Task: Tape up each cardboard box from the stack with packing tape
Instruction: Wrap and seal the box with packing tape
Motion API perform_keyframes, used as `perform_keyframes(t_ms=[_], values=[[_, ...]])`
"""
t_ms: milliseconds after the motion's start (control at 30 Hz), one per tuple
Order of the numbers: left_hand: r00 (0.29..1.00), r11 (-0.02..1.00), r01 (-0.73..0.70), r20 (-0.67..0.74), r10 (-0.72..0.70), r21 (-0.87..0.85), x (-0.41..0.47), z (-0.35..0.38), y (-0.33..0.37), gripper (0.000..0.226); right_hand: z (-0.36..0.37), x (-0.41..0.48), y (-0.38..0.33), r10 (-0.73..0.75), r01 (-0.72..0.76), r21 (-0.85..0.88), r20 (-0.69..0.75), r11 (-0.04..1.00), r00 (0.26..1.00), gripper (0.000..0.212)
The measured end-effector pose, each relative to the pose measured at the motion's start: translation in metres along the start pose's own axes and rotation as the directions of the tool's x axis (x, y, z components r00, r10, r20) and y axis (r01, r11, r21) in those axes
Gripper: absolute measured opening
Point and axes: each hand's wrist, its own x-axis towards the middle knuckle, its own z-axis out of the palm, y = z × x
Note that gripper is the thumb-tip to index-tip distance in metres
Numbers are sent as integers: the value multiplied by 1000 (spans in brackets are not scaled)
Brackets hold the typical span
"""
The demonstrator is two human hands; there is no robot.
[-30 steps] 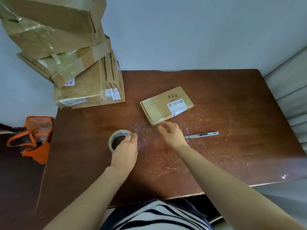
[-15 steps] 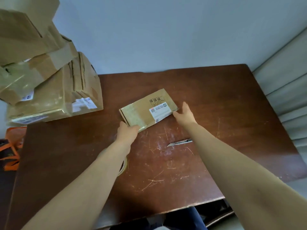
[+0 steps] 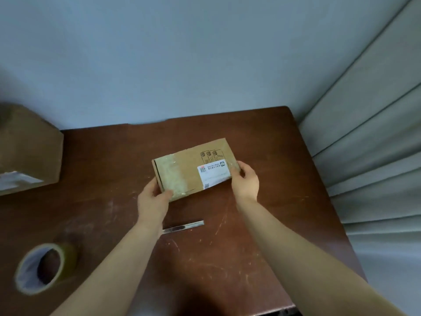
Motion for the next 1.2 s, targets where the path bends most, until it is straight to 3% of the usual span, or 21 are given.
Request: perform_keyframes(t_ms=[133,300,500,633,767,967,1200], values=[[993,996,-82,91,78,40,-13,70,12,55,-57,37,7,17,-9,53,-161,999,987,31],[975,980,-172,163,154,103,-14,145,25,46,-111,83,7,32,-5,114,-232,993,972,30],[952,953,-162,293,83,256,1,191,28,41,-142,118,20,96,-88,79,-104,993,990,45],[945,936,-75,324,-43,343,14,201,16,35,-151,113,35,55,-54,105,-10,993,998,52],[927,955,-33,367,-81,293,22,203,8,41,-151,113,43,31,-29,101,-16,994,999,57],[944,941,-29,319,-85,338,22,208,3,48,-148,113,46,-11,10,32,14,999,1000,67],[981,959,-76,191,23,274,10,221,10,42,-168,119,47,-1,-23,158,148,987,989,68]])
